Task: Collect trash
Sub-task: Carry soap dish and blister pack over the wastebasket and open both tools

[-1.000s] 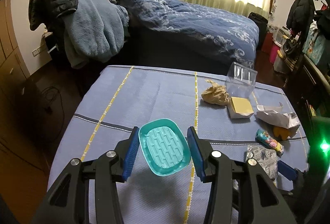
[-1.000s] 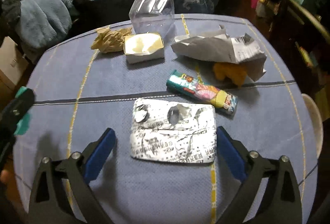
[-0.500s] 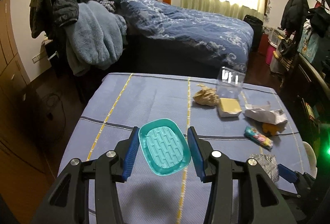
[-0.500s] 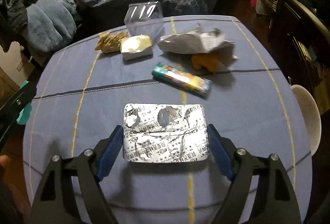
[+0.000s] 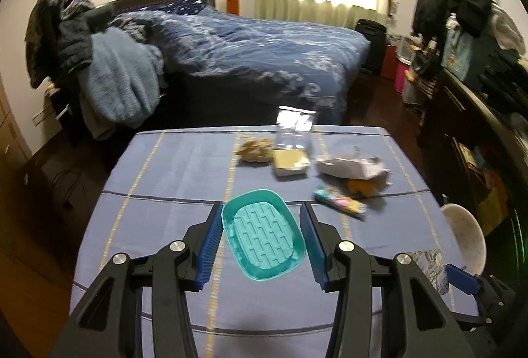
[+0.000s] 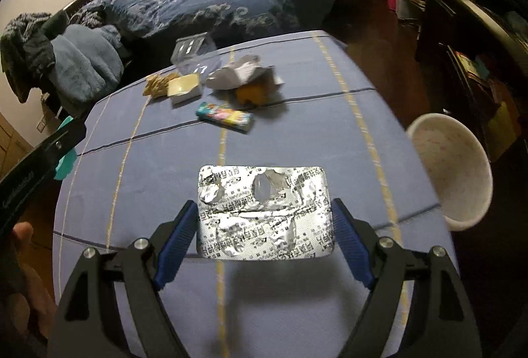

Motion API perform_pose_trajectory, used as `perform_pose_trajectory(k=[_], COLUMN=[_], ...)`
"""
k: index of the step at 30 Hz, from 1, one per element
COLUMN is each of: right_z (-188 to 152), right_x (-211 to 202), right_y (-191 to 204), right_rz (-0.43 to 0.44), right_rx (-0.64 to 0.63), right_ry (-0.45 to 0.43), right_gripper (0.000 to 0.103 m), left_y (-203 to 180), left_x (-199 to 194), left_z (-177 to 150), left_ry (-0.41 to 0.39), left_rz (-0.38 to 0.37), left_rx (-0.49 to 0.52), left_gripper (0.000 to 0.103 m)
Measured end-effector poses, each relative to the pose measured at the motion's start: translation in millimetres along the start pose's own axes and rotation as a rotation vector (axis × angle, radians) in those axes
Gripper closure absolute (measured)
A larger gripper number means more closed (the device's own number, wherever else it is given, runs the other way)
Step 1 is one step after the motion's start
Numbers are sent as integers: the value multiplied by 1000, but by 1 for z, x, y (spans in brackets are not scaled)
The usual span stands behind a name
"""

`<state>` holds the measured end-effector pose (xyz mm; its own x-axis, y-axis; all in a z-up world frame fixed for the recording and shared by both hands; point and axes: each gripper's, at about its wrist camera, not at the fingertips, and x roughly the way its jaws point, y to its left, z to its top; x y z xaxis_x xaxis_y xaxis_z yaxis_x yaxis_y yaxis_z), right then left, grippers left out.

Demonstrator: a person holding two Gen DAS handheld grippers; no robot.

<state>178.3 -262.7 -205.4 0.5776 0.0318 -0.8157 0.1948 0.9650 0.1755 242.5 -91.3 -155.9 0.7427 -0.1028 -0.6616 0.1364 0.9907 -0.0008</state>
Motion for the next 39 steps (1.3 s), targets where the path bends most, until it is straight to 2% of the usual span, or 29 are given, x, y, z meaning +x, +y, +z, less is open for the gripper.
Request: perform_pose_trajectory(k=[10,19,24,27,31,39], right_z=[-10,-11,-9,-5,1,8], right_x=[-36,-52,-56,-53,-42,-6], right_y=[-78,-167,-211,-234,-257,-285], right_rz=[-44,-134,-186,-214,-230,-278], right_rx=[105,242,302,322,336,329], right_ry=[-53,-89,-105,-116,-108,-85], right_gripper=[22,22,22,22,22,22], left_y=[-83,-158,-209,-237,-273,-330], left_x=[-9,4,13,17,28,54], left_z=[7,16,21,22,25,30], left_ry=[-16,-10,1,-4,1,38], left_rz=[-97,-183,-255,-298,-319,-378], left_rx=[109,203,260,299,350,380], left_gripper=[55,55,55,55,55,55])
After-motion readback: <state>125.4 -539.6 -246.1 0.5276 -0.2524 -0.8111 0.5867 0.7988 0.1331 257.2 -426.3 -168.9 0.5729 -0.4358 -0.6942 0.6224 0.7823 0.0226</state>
